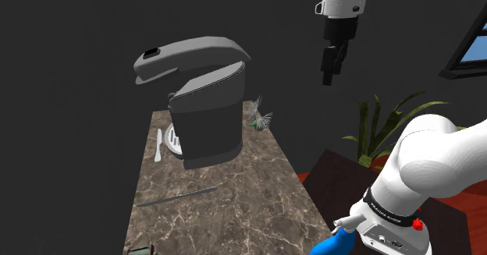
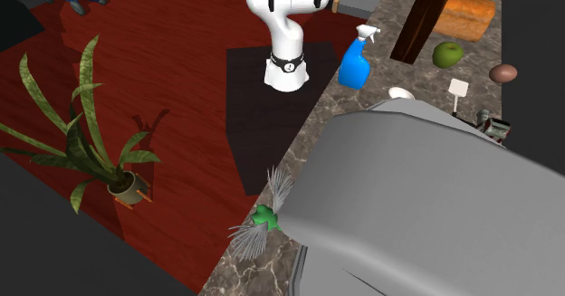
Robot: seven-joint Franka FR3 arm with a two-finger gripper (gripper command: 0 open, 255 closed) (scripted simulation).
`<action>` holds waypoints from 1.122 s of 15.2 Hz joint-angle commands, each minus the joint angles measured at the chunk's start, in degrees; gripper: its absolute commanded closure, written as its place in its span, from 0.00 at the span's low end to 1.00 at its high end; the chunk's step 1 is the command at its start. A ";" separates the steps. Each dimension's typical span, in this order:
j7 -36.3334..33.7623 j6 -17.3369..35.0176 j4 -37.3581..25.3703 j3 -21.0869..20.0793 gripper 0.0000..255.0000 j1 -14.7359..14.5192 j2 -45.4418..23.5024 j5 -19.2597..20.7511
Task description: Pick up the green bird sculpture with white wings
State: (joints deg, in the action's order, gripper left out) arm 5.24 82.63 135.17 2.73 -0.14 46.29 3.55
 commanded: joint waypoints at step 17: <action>-1.90 46.38 15.69 6.50 0.00 1.98 -16.15 -2.31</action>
State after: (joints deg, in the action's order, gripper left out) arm 3.44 125.98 150.86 8.89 1.95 31.90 1.68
